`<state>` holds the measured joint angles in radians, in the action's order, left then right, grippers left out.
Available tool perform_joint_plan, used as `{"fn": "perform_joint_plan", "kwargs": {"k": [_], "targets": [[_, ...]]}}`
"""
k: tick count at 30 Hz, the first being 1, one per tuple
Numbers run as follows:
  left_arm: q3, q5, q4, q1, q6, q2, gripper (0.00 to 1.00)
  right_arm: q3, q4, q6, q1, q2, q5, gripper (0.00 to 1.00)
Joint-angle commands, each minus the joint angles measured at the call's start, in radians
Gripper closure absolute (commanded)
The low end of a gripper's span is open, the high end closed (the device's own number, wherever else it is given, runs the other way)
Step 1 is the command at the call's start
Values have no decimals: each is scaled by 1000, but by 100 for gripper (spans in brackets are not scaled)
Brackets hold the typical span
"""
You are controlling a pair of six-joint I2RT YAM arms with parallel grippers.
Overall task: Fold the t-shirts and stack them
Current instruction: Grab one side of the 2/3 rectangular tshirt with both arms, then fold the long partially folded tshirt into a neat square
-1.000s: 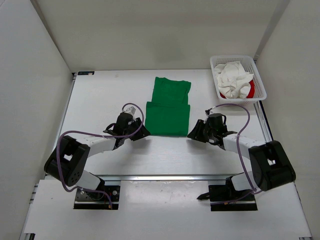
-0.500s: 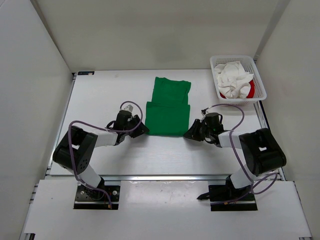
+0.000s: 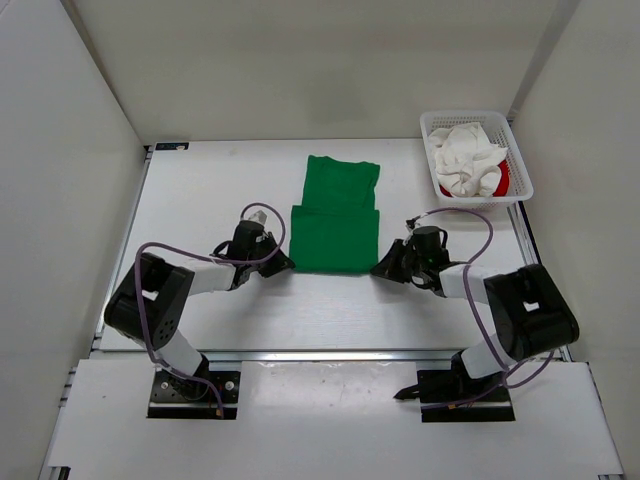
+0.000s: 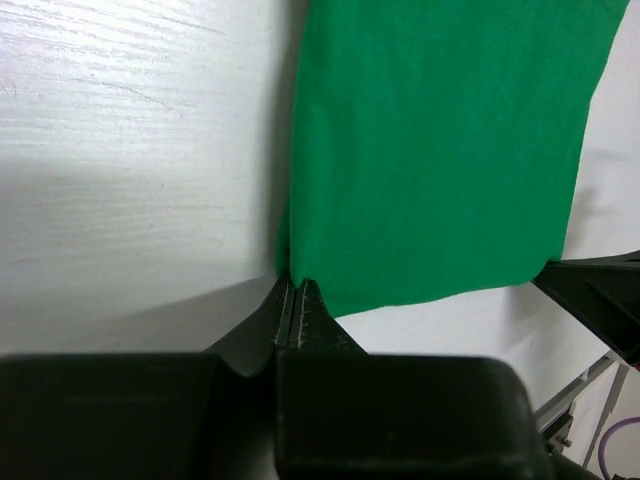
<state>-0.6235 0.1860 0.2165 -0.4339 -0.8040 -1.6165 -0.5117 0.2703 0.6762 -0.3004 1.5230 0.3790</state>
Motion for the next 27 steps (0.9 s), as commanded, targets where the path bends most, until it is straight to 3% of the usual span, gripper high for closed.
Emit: {"fn": "perform_joint_plan", "kwargs": {"k": [1,12,19,23,27], "targets": [[4,-16,-60,1,29,85,100,25,-49,-29,-11,-98,-66,100],[148,-34,-184,-61,71,292,100,209,-215,-3,-77,-329,-104,99],[289,-60,-400,-158,46,579,100,286,-446,121,-296,-650,-193,100],[182,-54,-526,-146,58,722,100,170,-555,85,-257,-750,-172,100],[-69,-75,-537,-137,107,640,100,-9,-580,-16,-159,-643,-140,100]]}}
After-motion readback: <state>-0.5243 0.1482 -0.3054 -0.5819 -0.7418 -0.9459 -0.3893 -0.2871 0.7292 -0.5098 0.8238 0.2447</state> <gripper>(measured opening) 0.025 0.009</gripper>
